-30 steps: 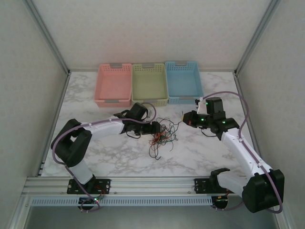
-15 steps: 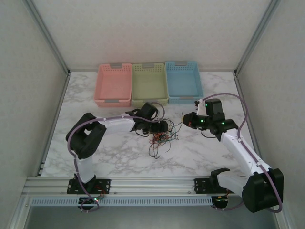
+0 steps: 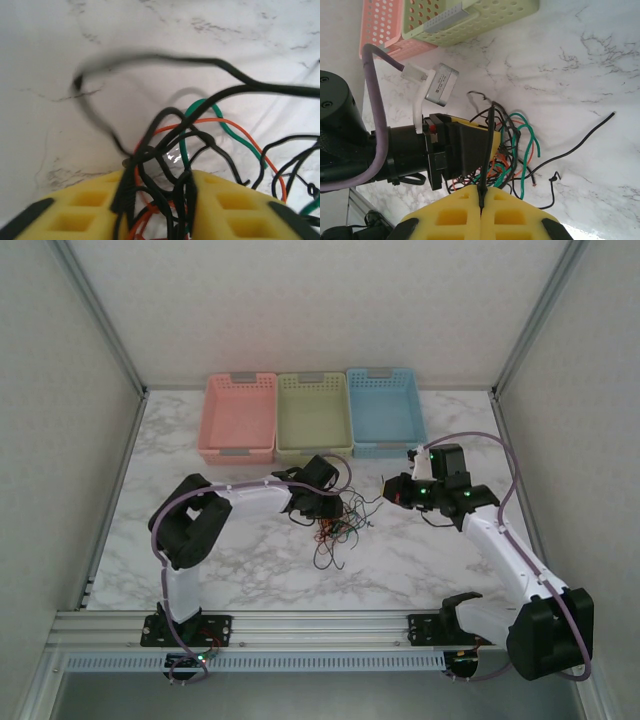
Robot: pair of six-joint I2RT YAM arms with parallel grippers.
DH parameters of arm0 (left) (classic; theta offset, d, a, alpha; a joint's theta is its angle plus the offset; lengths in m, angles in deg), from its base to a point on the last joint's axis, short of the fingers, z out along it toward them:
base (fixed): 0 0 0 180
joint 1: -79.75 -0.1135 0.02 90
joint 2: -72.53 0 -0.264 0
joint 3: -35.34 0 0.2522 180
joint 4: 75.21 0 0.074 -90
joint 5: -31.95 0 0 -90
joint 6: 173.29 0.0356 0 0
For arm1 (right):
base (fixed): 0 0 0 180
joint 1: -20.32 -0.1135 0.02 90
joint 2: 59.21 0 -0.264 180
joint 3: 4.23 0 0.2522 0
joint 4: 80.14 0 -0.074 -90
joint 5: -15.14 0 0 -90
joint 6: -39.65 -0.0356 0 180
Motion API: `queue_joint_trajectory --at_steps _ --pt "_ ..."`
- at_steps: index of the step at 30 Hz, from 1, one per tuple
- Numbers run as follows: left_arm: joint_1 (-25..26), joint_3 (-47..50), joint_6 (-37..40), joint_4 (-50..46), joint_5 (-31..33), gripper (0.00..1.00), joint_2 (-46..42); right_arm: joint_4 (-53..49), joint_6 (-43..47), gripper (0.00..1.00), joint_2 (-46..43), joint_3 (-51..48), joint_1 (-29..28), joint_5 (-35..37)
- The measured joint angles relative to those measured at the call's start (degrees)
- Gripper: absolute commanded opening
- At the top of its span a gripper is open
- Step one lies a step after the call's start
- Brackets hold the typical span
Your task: Untangle the cables
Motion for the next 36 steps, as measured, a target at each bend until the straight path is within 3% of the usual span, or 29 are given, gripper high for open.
queue_joint_trajectory --at_steps 5,12,21,36 --pt "0.0 -0.5 2.1 -1.3 1.6 0.00 -0.6 -3.5 1.0 0.00 0.0 2.0 0.0 0.2" --pt "0.0 -0.3 5.1 -7.6 5.8 0.00 -5.4 -9.4 3.1 0.00 -0.2 4.2 0.0 2.1" --pt "0.0 0.1 10.0 -14.7 12.4 0.00 -14.7 -13.8 8.3 0.00 -1.5 6.7 -0.2 10.6" --pt "-0.2 3.1 13.6 -23.0 20.1 0.00 -19.2 -18.9 16.4 0.00 5.8 16.9 -2.3 34.4"
